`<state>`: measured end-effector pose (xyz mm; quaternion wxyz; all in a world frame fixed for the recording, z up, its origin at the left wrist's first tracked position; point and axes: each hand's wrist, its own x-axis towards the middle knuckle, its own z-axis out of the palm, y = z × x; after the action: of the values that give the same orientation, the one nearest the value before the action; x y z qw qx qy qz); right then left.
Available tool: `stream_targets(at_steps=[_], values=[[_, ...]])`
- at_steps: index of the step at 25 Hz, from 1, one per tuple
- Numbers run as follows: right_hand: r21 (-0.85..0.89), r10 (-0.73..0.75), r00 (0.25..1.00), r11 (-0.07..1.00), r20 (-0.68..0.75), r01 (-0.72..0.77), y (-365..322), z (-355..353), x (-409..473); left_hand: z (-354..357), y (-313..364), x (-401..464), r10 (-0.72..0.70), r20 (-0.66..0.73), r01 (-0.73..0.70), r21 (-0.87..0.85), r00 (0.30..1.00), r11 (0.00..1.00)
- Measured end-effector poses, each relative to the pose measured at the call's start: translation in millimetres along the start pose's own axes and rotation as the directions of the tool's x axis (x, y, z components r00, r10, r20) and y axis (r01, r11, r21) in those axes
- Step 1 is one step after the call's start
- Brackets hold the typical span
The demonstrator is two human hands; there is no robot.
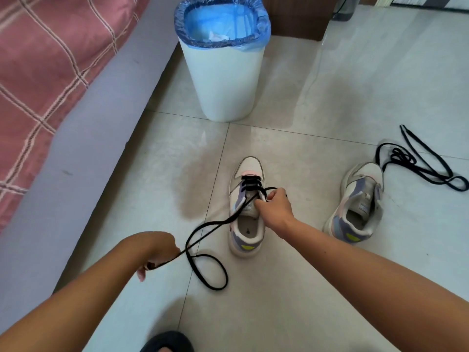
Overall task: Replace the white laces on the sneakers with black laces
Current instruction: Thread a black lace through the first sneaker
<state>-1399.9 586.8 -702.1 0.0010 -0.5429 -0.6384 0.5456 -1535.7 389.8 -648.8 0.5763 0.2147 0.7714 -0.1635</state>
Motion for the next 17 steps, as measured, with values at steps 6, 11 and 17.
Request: stream_targets(at_steps=[6, 11, 17], values=[[0.059, -0.026, 0.995, 0.998, 0.092, 0.021, 2.1, -15.3, 3.6, -7.4, 60.2, -0.4, 0.331, -0.606, -0.193, 0.282, 0.723, 0.94], [-0.281, -0.217, 0.97, 0.929, 0.108, 0.239, 6.0, -26.5, 25.1, -18.8, 126.9, 20.6, 0.499, -0.733, -0.374, 0.349, 0.462, 0.859], [-0.232, -0.262, 0.956, 0.929, 0.131, 0.287, 2.6, -33.0, 24.1, -24.3, 145.4, 45.6, 0.393, -0.752, -0.351, 0.227, 0.53, 0.908]])
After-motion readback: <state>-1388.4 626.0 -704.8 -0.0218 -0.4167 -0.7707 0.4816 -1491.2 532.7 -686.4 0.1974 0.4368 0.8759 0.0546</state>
